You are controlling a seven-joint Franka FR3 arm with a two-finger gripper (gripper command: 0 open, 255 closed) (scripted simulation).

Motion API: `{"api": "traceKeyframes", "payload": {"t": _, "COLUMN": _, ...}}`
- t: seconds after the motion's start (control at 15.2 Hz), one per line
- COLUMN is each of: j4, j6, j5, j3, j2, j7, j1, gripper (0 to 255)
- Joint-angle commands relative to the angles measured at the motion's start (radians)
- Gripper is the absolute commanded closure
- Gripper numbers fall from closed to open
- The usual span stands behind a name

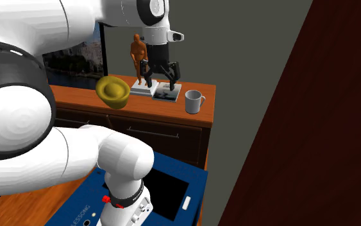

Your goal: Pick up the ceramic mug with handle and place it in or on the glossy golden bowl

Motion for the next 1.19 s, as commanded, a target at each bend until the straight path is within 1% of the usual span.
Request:
{"api": "traceKeyframes", "payload": {"t": 0.0, "j4": 0.000, "j6": 0.000, "j5": 0.000, "j3": 0.000, "j2": 0.000, "j7": 0.000, "j1": 0.000, "gripper": 0}}
{"api": "traceKeyframes", "payload": {"t": 0.26, "j4": 0.001, "j6": 0.142, "j5": -0.003, "j3": -0.005, "j2": 0.123, "j7": 0.010, "j1": -0.007, "gripper": 0}}
{"api": "traceKeyframes", "payload": {"t": 0.53, "j4": 0.025, "j6": 0.273, "j5": -0.006, "j3": -0.010, "j2": 0.259, "j7": 0.020, "j1": -0.013, "gripper": 0}}
{"api": "traceKeyframes", "payload": {"t": 0.86, "j4": 0.088, "j6": 0.416, "j5": -0.010, "j3": -0.016, "j2": 0.440, "j7": 0.031, "j1": -0.020, "gripper": 0}}
{"api": "traceKeyframes", "payload": {"t": 1.12, "j4": 0.163, "j6": 0.509, "j5": -0.012, "j3": -0.020, "j2": 0.589, "j7": 0.038, "j1": -0.025, "gripper": 0}}
